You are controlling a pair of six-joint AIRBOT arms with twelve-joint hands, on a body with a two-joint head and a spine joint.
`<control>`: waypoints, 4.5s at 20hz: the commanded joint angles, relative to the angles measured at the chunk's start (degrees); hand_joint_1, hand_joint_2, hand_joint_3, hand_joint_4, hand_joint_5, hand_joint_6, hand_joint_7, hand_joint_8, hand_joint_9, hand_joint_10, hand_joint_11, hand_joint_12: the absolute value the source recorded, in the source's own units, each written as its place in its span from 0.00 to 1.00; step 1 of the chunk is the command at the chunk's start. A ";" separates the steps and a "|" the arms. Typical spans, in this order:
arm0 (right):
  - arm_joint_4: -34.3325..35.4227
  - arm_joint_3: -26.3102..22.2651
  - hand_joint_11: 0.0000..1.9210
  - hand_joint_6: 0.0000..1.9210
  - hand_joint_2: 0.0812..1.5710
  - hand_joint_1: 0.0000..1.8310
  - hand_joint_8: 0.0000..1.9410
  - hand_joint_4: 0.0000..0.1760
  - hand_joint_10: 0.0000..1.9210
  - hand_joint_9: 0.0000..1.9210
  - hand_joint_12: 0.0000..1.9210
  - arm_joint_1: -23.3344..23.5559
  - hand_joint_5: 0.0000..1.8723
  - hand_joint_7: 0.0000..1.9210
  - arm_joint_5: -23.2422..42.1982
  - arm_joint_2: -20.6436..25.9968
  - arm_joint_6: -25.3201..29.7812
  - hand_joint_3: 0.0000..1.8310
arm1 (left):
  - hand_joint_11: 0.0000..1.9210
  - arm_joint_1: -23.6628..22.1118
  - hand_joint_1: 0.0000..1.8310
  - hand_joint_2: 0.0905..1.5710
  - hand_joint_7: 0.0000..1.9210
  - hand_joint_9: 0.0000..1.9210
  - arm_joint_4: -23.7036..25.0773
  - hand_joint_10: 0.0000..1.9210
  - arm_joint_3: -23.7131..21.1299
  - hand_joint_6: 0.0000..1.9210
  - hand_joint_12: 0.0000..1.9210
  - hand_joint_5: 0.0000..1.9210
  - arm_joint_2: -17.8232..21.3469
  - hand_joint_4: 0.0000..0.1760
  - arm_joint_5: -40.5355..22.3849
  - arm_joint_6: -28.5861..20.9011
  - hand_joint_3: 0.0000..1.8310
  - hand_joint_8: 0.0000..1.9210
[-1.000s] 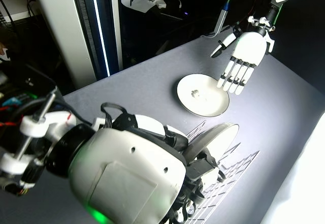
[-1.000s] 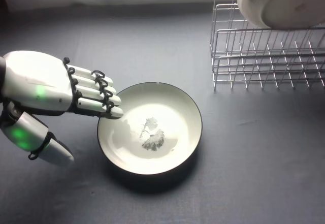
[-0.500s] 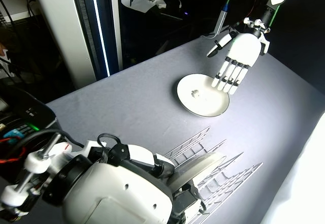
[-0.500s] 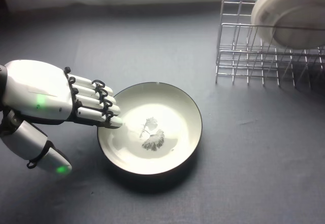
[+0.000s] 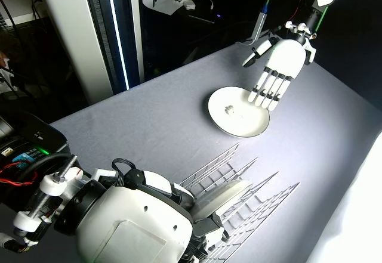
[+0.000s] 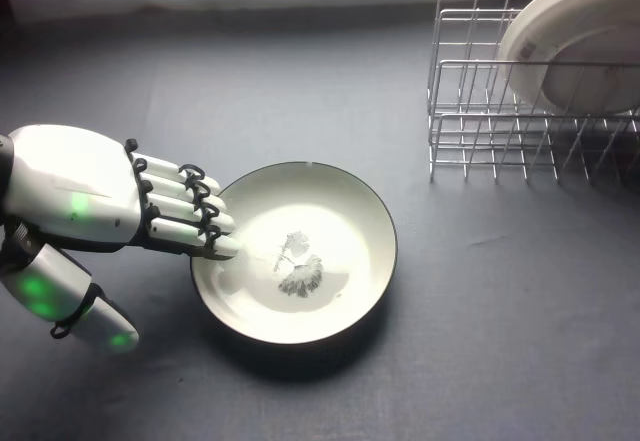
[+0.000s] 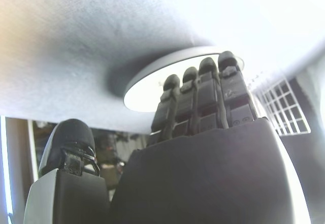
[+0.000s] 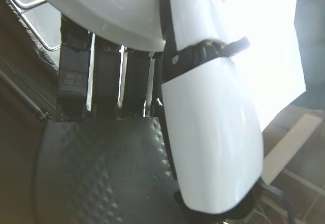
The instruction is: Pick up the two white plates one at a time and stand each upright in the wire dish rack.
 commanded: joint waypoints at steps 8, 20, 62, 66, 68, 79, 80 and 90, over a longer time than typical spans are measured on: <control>0.32 -3.63 0.09 0.00 0.67 0.63 0.00 0.00 0.00 0.34 0.65 6.17 0.34 0.36 7.20 1.44 0.86 0.00 | 0.00 0.45 0.00 0.73 0.00 0.00 -2.85 0.00 -0.20 0.00 0.00 0.00 0.00 0.00 -0.74 0.15 0.00 0.00; -30.45 -9.84 0.00 0.00 0.51 0.60 0.00 0.00 0.00 0.00 0.00 11.08 0.00 0.00 11.27 1.80 0.70 0.00 | 0.00 3.19 0.00 0.74 0.00 0.00 -2.83 0.00 -0.29 0.00 0.00 0.00 -0.52 0.00 -0.75 0.35 0.00 0.00; -66.21 -6.43 0.00 0.00 0.72 0.91 0.00 0.00 0.00 0.00 0.16 8.09 0.00 0.00 -5.82 -25.05 0.38 0.00 | 0.00 7.28 0.00 0.74 0.00 0.00 -2.86 0.00 -0.14 0.00 0.00 0.00 -1.52 0.00 -0.94 1.57 0.00 0.00; -66.21 -5.23 0.00 0.00 0.72 0.91 0.00 0.00 0.00 0.00 0.20 7.67 0.00 0.00 -6.93 -27.56 0.17 0.00 | 0.00 7.23 0.00 0.73 0.00 0.00 -2.87 0.00 -0.14 0.00 0.00 0.00 -1.53 0.00 -0.94 1.58 0.00 0.00; -66.21 -4.64 0.00 0.00 0.72 0.92 0.00 0.00 0.00 0.00 0.16 7.43 0.00 0.00 -7.16 -28.16 0.06 0.00 | 0.00 7.22 0.00 0.73 0.00 0.00 -2.87 0.00 -0.16 0.00 0.00 0.00 -1.54 0.00 -0.94 1.58 0.00 0.00; -66.20 -0.87 0.00 0.00 0.73 0.92 0.00 0.00 0.00 0.00 0.22 7.58 0.00 0.00 -7.13 -29.48 -0.09 0.00 | 0.00 7.17 0.00 0.73 0.00 0.00 -2.87 0.00 -0.13 0.00 0.00 0.00 -1.65 0.00 -0.94 1.69 0.00 0.00; -66.20 -0.87 0.00 0.00 0.73 0.91 0.00 0.00 0.00 0.00 0.21 7.59 0.00 0.00 -7.14 -29.50 -0.09 0.00 | 0.00 7.17 0.00 0.73 0.00 0.00 -2.87 0.00 -0.13 0.00 0.00 0.00 -1.65 0.00 -0.94 1.69 0.00 0.00; -66.19 -0.35 0.22 0.03 0.75 1.00 0.02 0.00 0.05 0.30 0.92 8.30 0.31 0.31 -7.18 -30.14 -0.09 0.00 | 0.00 7.11 0.00 0.74 0.00 0.00 -2.87 0.00 -0.06 0.00 0.00 0.00 -1.68 0.00 -0.95 1.69 0.00 0.00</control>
